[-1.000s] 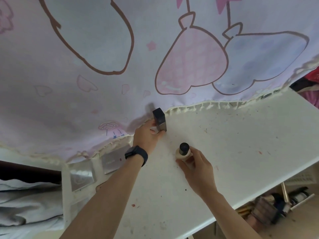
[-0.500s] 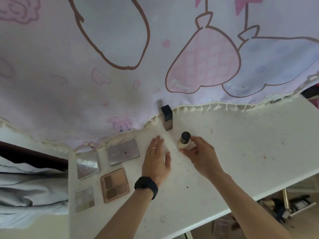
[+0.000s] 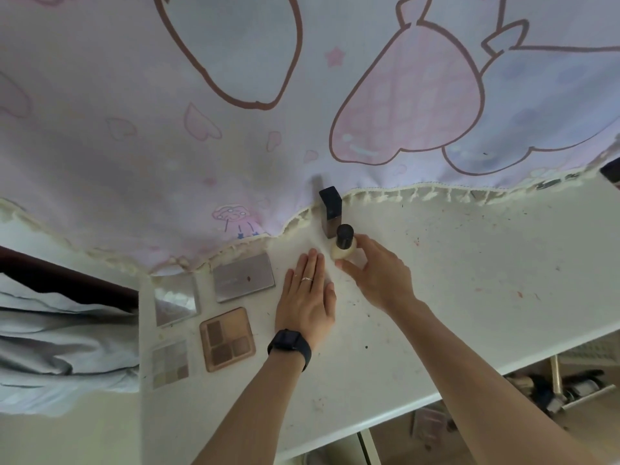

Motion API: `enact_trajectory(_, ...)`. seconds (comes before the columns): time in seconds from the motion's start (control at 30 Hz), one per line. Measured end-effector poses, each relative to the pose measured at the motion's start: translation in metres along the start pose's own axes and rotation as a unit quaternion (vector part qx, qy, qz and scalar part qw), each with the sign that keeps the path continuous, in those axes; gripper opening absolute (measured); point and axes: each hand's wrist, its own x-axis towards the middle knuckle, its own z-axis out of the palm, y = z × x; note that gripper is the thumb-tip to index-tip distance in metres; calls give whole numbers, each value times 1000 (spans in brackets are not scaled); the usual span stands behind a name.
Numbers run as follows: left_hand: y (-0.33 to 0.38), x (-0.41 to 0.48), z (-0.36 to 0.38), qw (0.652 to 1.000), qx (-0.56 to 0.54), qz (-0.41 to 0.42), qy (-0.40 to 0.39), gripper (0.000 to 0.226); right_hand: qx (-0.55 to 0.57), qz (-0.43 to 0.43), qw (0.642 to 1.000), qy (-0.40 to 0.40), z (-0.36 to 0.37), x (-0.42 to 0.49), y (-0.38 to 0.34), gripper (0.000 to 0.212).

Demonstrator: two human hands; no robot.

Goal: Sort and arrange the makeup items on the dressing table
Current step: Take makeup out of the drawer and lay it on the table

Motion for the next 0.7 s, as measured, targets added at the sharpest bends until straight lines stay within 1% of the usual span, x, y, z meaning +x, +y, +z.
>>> enact_trajectory(0.23,-1,-2,0,1000,4,-1,-1,65,-23,18,1000,5,1,-3,-6,41)
enact_trajectory(0.27,0,-2,-1,1000,4,0,-1,65,-24,24,999,-1,1,-3,-7,46)
enact_trajectory(0.33,0,-1,-2,1000,2,4,-1,65,-9,37,999,-28,-2,-6,-8,72)
enact_trajectory(0.37,-1,-1,-2,1000,2,4,-5,65,18,46,998,-44,-4,-10,-8,87)
enact_trajectory(0.4,-1,-1,-2,1000,4,2,-9,63,59,59,995,-52,-9,-16,-9,96)
enact_trajectory(0.43,-1,-1,-2,1000,7,-1,-11,59,103,75,991,-50,-15,-24,-9,100)
enact_trajectory(0.47,0,-1,-2,1000,8,-5,-14,57,142,92,985,-39,-22,-37,-8,97)
enact_trajectory(0.53,4,-6,-4,1000,0,-20,-20,55,186,123,975,3,-35,-72,2,84)
enact_trajectory(0.63,22,-28,-7,997,-36,-53,-38,57,203,155,964,79,-52,-149,35,57)
enact_trajectory(0.7,41,-55,-7,996,-60,-55,-46,59,178,182,959,122,-59,-204,66,41)
